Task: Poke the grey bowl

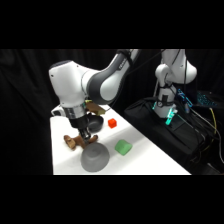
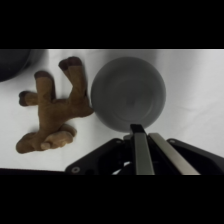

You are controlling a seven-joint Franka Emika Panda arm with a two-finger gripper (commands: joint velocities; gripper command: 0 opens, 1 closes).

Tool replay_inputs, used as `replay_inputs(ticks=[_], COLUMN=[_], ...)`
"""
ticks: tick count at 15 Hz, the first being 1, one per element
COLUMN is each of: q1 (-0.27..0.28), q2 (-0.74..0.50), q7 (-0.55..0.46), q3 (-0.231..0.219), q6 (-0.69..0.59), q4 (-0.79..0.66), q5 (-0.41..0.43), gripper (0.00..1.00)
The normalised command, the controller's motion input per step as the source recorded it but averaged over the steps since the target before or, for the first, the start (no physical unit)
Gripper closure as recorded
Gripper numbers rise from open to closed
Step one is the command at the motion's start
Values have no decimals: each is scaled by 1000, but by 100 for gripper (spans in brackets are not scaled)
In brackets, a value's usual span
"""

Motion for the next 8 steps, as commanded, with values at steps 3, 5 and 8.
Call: replay_inputs(ticks=[3,5,8], q1=[5,-12,-10], q2=[110,85,65], q7=[-77,-93,-110], q3=[5,22,30], q6=[253,210,218], q4=[-49,-51,-67], q5=[27,56,51], gripper=[99,99,99])
